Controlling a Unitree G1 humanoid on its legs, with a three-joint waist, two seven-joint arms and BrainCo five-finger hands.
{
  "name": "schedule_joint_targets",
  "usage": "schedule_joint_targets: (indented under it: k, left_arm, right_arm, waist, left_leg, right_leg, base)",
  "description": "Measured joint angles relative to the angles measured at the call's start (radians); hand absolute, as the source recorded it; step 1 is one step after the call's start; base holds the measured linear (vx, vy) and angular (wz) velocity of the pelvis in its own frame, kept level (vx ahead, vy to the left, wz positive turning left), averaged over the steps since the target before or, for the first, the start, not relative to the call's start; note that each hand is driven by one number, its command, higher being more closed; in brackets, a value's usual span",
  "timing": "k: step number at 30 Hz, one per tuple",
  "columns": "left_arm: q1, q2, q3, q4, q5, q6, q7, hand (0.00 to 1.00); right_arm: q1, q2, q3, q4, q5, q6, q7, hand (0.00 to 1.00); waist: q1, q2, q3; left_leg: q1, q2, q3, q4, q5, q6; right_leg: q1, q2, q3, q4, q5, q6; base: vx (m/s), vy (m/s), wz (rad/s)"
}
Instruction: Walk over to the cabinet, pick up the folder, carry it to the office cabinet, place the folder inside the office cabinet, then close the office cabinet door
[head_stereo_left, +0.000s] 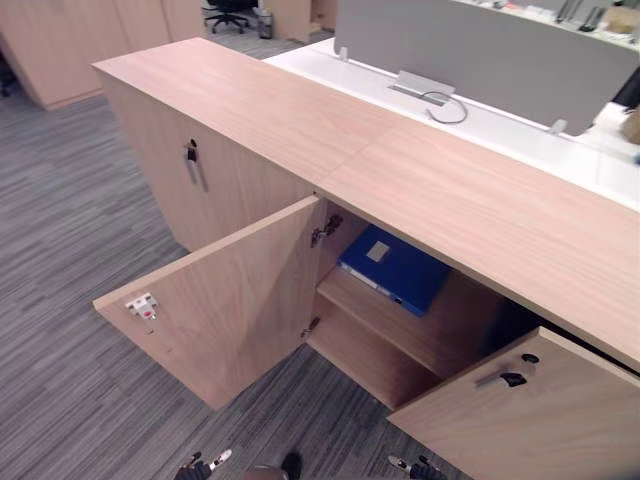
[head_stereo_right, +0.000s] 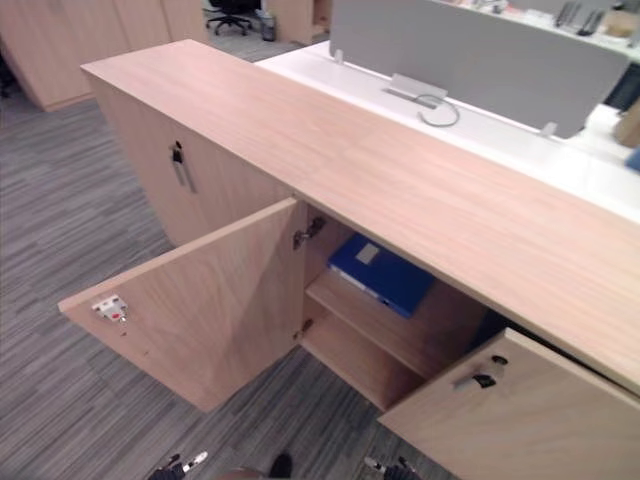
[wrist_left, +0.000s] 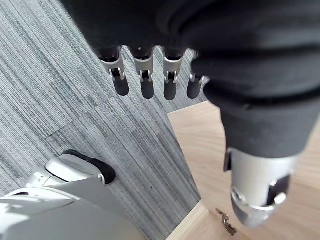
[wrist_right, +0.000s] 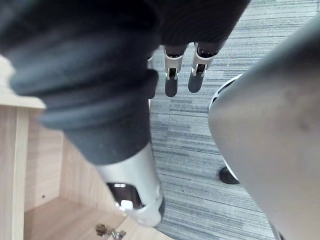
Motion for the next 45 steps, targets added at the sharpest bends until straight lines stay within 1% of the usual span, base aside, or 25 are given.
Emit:
schedule_joint_targets:
  k: [1,2,3,4,5,6,7,8,9,10,12,13,15,16,18,21,25,28,29,32,35,37,40,42,45]
  left_arm:
    - [-0.002,-0.004,0.006,-0.005,-0.010,-0.002,0.000,0.00]
    - [-0.001,-0.009,0.019,-0.011,-0.036,-0.004,0.001,0.00]
    - [0.000,-0.012,0.031,-0.011,-0.065,-0.003,0.001,0.00]
    - [0.005,-0.012,0.031,-0.012,-0.080,-0.003,0.001,0.00]
    - [0.009,-0.016,0.035,-0.019,-0.101,-0.003,0.002,0.00]
    - [0.022,-0.021,0.039,-0.029,-0.126,-0.003,0.001,0.00]
    - [0.030,-0.022,0.043,-0.031,-0.150,-0.003,0.000,0.00]
    - [0.031,-0.020,0.043,-0.030,-0.172,-0.002,-0.006,0.00]
    - [0.032,-0.021,0.042,-0.030,-0.181,0.001,-0.011,0.00]
    - [0.037,-0.023,0.039,-0.030,-0.199,0.004,-0.021,0.00]
    - [0.044,-0.024,0.041,-0.030,-0.220,0.008,-0.033,0.00]
    - [0.048,-0.020,0.055,-0.028,-0.239,0.015,-0.038,0.00]
    - [0.044,-0.020,0.074,-0.027,-0.250,0.026,-0.051,0.00]
    - [0.043,-0.020,0.086,-0.026,-0.251,0.029,-0.056,0.00]
    - [0.036,-0.013,0.152,-0.001,-0.251,0.035,-0.074,0.00]
    - [0.032,0.022,0.232,0.031,-0.216,0.048,-0.082,0.00]
    - [0.006,0.092,0.278,0.032,-0.142,0.067,-0.092,0.00]
    - [-0.066,0.185,0.292,0.012,-0.070,0.071,-0.095,0.00]
    - [-0.079,0.198,0.291,-0.006,-0.049,0.071,-0.093,0.00]
    - [-0.141,0.242,0.224,-0.184,0.044,0.070,-0.062,0.00]
    - [-0.187,0.245,0.152,-0.344,0.114,0.069,-0.028,0.00]
    - [-0.206,0.244,0.093,-0.414,0.158,0.069,-0.010,0.00]
    - [-0.207,0.234,0.033,-0.468,0.198,0.069,0.002,0.00]
    - [-0.204,0.224,0.025,-0.468,0.219,0.071,0.035,0.00]
    - [-0.177,0.223,-0.005,-0.482,0.251,0.071,0.047,0.00]
  right_arm:
    - [-0.001,0.000,-0.002,0.002,0.000,-0.003,0.000,0.00]
    - [-0.004,-0.001,-0.006,0.010,0.002,-0.005,-0.001,0.00]
    - [-0.005,-0.003,-0.017,0.016,0.003,-0.010,-0.001,0.00]
    - [-0.004,-0.005,-0.022,0.018,0.003,-0.011,-0.002,0.00]
    - [-0.006,-0.009,-0.022,0.020,0.004,-0.010,-0.003,0.00]
    - [-0.006,-0.010,-0.028,0.020,0.005,-0.010,-0.004,0.00]
    - [-0.011,-0.009,-0.055,0.020,0.009,-0.010,-0.005,0.00]
    - [-0.014,-0.003,-0.077,0.020,0.026,-0.010,-0.005,0.00]
    - [-0.013,-0.001,-0.102,0.028,0.040,-0.009,-0.004,0.00]
    - [-0.005,-0.002,-0.141,0.036,0.042,-0.006,-0.002,0.00]
    - [0.005,-0.001,-0.178,0.038,0.043,-0.001,-0.001,0.00]
    - [0.006,-0.001,-0.206,0.046,0.044,0.001,-0.001,0.00]
    - [0.007,-0.002,-0.219,0.052,0.046,0.007,-0.001,0.00]
    - [0.007,-0.002,-0.221,0.053,0.049,0.010,-0.001,0.00]
    - [0.005,-0.001,-0.244,0.055,0.053,0.013,0.001,0.00]
    - [0.001,-0.007,-0.256,0.054,0.053,0.012,0.015,0.00]
    - [-0.001,-0.011,-0.256,0.056,0.044,0.013,0.022,0.00]
    - [-0.001,-0.026,-0.254,0.077,0.039,0.017,0.023,0.00]
    - [0.000,-0.027,-0.254,0.077,0.039,0.017,0.023,0.00]
    - [0.003,-0.038,-0.243,0.077,0.039,0.017,0.022,0.00]
    - [0.006,-0.043,-0.229,0.073,0.039,0.017,0.022,0.00]
    - [0.010,-0.043,-0.202,0.072,0.039,0.017,0.023,0.00]
    - [0.017,-0.043,-0.200,0.071,0.039,0.018,0.032,0.00]
    - [0.029,-0.043,-0.196,0.069,0.039,0.018,0.038,0.00]
    - [0.037,-0.043,-0.195,0.069,0.039,0.018,0.041,0.00]
  waist:
    - [0.001,0.000,0.003]
    - [0.005,0.001,0.007]
    - [-0.007,0.004,0.020]
    - [-0.009,0.007,0.022]
    - [-0.005,0.017,0.030]
    - [-0.002,0.021,0.033]
    - [0.005,0.021,0.033]
    - [0.007,0.018,0.033]
    - [0.005,0.022,0.033]
    - [-0.003,0.024,0.029]
    - [-0.004,0.020,0.024]
    - [-0.004,0.019,0.022]
    - [-0.008,0.017,0.021]
    - [-0.008,0.016,0.021]
    - [-0.013,0.018,0.021]
    - [-0.016,0.023,0.017]
    - [-0.018,0.027,0.016]
    - [-0.025,0.032,0.015]
    - [-0.025,0.032,0.015]
    - [-0.029,0.042,0.016]
    - [-0.034,0.052,0.018]
    - [-0.042,0.055,0.020]
    - [-0.049,0.054,0.020]
    - [-0.051,0.051,0.020]
    - [-0.044,0.051,0.021]
  left_leg:
    - [-0.007,0.006,-0.006,0.010,-0.011,-0.016]
    - [-0.029,0.029,0.020,0.056,-0.048,-0.030]
    - [-0.060,0.088,0.135,0.141,-0.092,-0.037]
    - [-0.068,0.120,0.194,0.179,-0.108,-0.047]
    - [-0.070,0.162,0.278,0.214,-0.129,-0.055]
    - [-0.077,0.187,0.341,0.232,-0.145,-0.042]
    - [-0.085,0.188,0.359,0.240,-0.155,-0.035]
    - [-0.083,0.166,0.358,0.220,-0.155,-0.036]
    - [-0.081,0.146,0.354,0.193,-0.145,-0.036]
    - [-0.071,0.120,0.347,0.144,-0.125,-0.029]
    - [-0.054,0.096,0.339,0.083,-0.091,-0.020]
    - [-0.042,0.082,0.328,0.023,-0.052,-0.013]
    - [-0.019,0.069,0.309,-0.054,-0.001,-0.002]
    - [-0.005,0.066,0.303,-0.084,0.020,0.005]
    - [0.057,0.062,0.274,-0.198,0.081,0.005]
    - [0.113,0.069,0.260,-0.298,0.128,-0.002]
    - [0.118,0.074,0.263,-0.301,0.128,-0.003]
    - [0.126,0.076,0.263,-0.303,0.122,-0.011]
    - [0.126,0.077,0.263,-0.303,0.122,-0.012]
    - [0.123,0.079,0.264,-0.304,0.125,-0.017]
    - [0.121,0.081,0.268,-0.304,0.125,-0.017]
    - [0.121,0.085,0.274,-0.304,0.127,-0.020]
    - [0.121,0.088,0.284,-0.304,0.128,-0.024]
    - [0.121,0.090,0.290,-0.304,0.127,-0.026]
    - [0.123,0.090,0.294,-0.304,0.129,-0.023]
  right_leg:
    - [0.005,0.004,-0.020,-0.001,0.000,0.000]
    - [0.015,0.019,-0.054,-0.003,0.000,0.000]
    - [0.042,0.040,-0.094,-0.006,-0.001,-0.002]
    - [0.054,0.049,-0.110,-0.004,-0.003,-0.006]
    - [0.066,0.060,-0.119,-0.003,-0.008,-0.014]
    - [0.072,0.065,-0.120,0.000,-0.014,-0.020]
    - [0.068,0.060,-0.118,0.008,-0.032,-0.016]
    - [0.055,0.041,-0.117,0.009,-0.049,-0.009]
    - [0.048,0.031,-0.117,0.007,-0.054,-0.005]
    - [0.042,0.013,-0.118,-0.001,-0.053,-0.006]
    - [0.041,0.001,-0.120,-0.018,-0.045,-0.010]
    - [0.041,-0.002,-0.121,-0.036,-0.028,-0.013]
    - [0.046,-0.002,-0.121,-0.054,-0.013,-0.024]
    - [0.048,-0.001,-0.121,-0.060,-0.007,-0.024]
    - [0.069,0.002,-0.121,-0.070,0.007,-0.027]
    - [0.076,0.010,-0.120,-0.072,0.007,-0.027]
    - [0.079,0.015,-0.117,-0.074,0.007,-0.028]
    - [0.091,0.024,-0.117,-0.082,0.007,-0.028]
    - [0.092,0.025,-0.117,-0.086,0.007,-0.028]
    - [0.092,0.028,-0.117,-0.096,0.007,-0.028]
    - [0.094,0.032,-0.116,-0.105,0.007,-0.028]
    - [0.093,0.035,-0.110,-0.110,0.006,-0.029]
    - [0.094,0.039,-0.099,-0.123,0.006,-0.030]
    - [0.096,0.042,-0.094,-0.134,0.005,-0.031]
    - [0.101,0.042,-0.094,-0.139,0.005,-0.033]
  base:
    - [0.03,-0.232,0.69]
    - [0.00,-0.213,0.68]
    - [-0.02,-0.247,0.66]
    - [-0.02,-0.190,0.52]
    - [-0.06,-0.118,0.20]
    - [-0.05,-0.039,-0.01]
    - [-0.06,0.018,-0.12]
    - [-0.02,0.040,-0.06]
    - [-0.03,0.058,0.18]
    - [-0.02,0.044,0.26]
    - [0.01,0.049,0.25]
    - [0.05,0.020,0.25]
    - [0.05,-0.018,0.32]
    - [0.05,-0.043,0.32]
    - [0.05,-0.051,0.29]
    - [0.01,-0.047,0.14]
    - [-0.03,-0.055,-0.02]
    - [-0.04,-0.057,-0.02]
    - [-0.05,-0.042,-0.05]
    - [-0.05,-0.032,-0.04]
    - [-0.04,-0.021,-0.06]
    - [-0.02,-0.023,-0.09]
    - [0.00,-0.020,-0.11]
    - [0.02,-0.025,-0.06]
    - [0.00,0.000,0.00]
